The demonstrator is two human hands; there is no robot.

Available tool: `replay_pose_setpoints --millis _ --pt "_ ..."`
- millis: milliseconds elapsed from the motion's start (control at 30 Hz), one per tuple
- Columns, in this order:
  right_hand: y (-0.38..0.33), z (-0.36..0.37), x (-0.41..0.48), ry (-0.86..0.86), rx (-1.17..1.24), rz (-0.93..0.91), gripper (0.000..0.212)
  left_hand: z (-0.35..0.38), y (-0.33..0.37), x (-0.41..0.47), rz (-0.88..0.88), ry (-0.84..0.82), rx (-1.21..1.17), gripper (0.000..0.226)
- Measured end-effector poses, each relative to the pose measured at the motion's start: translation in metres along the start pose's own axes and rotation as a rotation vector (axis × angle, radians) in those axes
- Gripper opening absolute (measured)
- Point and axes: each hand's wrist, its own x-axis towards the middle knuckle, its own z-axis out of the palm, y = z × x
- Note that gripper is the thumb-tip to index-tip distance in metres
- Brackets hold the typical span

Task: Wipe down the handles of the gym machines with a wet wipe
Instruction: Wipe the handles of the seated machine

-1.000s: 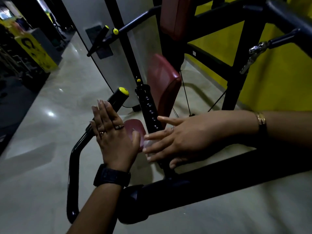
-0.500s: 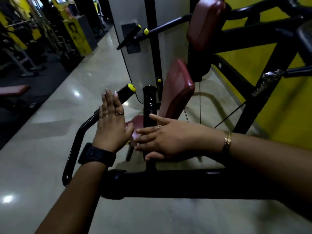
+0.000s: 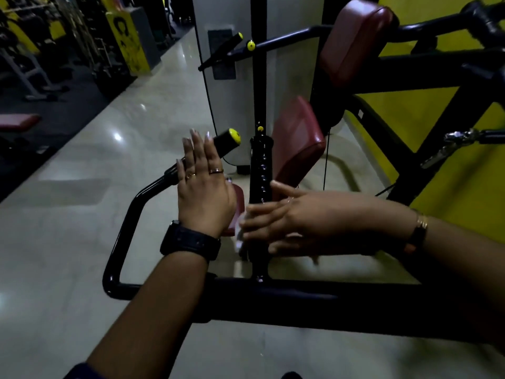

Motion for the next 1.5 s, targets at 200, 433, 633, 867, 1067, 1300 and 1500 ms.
replay_pose_setpoints --millis 200,433,633,867,1067,1300,1500 --pt "0.012 0.007 0.014 0.219 -0.077 0.302 0.087 -0.002 0.002 -0.001 -0.038 -0.061 0.05 0.083" --pt "-0.033 0.022 0.009 0.169 -0.027 0.369 0.077 -0.007 0.006 0.002 -0.043 -0.089 0.027 0.083" --pt "-0.002 0.017 0.023 0.312 -0.029 0.481 0.086 -0.009 0.012 0.002 -0.055 -0.08 0.047 0.082" --pt "-0.031 0.021 0.019 0.204 -0.044 0.401 0.087 -0.009 0.01 -0.001 -0.059 -0.087 0.079 0.084" --pt "0.003 0.006 0.013 0.252 -0.028 0.451 0.074 -0.006 0.009 -0.001 -0.058 -0.053 0.035 0.085" --pt "-0.027 0.006 0.039 0.289 -0.101 0.539 0.068 -0.007 0.007 0.0 -0.044 -0.06 0.058 0.084" --pt "-0.035 0.007 0.034 0.337 0.077 0.69 0.073 -0.003 0.006 0.0 -0.039 -0.026 0.028 0.084"
